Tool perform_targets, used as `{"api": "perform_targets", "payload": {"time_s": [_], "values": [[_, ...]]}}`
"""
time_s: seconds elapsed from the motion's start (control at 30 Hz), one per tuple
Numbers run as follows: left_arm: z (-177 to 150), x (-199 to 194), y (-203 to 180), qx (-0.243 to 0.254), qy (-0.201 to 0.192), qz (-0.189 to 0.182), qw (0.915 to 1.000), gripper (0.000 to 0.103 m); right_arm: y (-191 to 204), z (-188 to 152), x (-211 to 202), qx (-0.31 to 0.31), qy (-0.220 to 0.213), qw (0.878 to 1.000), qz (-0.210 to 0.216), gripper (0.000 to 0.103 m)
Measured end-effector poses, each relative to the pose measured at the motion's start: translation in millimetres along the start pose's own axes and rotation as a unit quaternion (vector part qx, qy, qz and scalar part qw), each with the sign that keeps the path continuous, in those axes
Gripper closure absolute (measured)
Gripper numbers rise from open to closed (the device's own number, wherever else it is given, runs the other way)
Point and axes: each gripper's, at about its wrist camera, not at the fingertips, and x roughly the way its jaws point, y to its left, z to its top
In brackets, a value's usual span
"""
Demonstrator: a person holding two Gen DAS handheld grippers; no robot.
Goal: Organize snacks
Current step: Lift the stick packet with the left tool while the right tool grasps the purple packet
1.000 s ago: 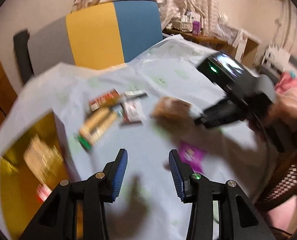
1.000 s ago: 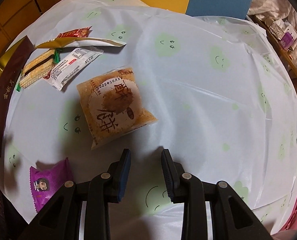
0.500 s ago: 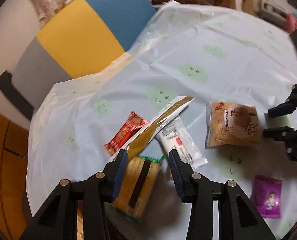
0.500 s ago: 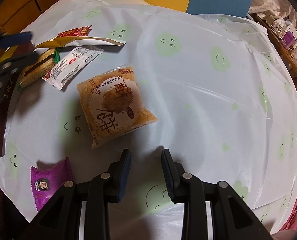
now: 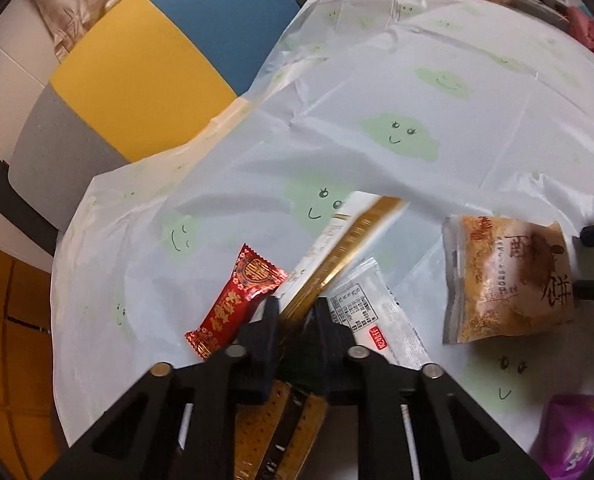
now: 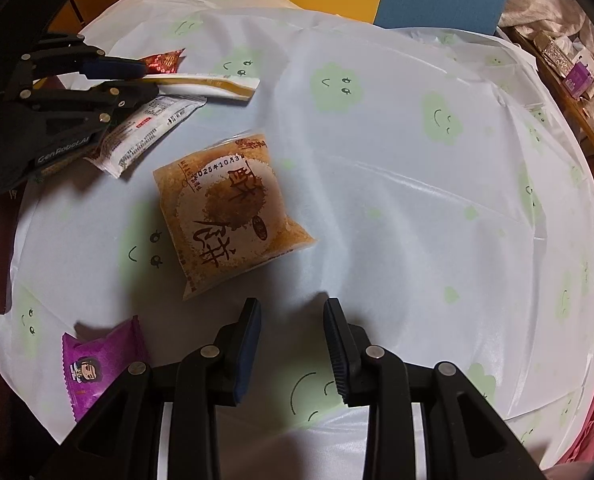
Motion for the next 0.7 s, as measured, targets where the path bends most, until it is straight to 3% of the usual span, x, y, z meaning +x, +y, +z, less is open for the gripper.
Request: {"api": "perform_targets", "payload": {"time_s": [0.23,0.37,0.53,0.7], "values": [[-12.4,-51.8,19.8,-0.104,-0.057,-0.043,0.9919,0.096,0.5,-0.2,0.4,-0.005,-0.002,1.000,-0.004,0.070],[-29.5,-92.1,21.5,-0.162,-0.084,-0.103,0.9777,0.096,1.0,-0.6,0.9,-0.008,-0.004,1.000,-0.006,0.070],[-64.5,-120.1,9.5,-0.224,-0.087,-0.168,0.9559,0.096,0.2,-2.2,1.5,-0.010,-0.006,1.000,-0.010,0.070],[-104.1,-127.5,-18.8,-0.236,-0.055,-0.183,0.9527,0.096,-0.9,-4.2,1.3,-0.010,-0.007,1.000,-0.014,0.070]]}}
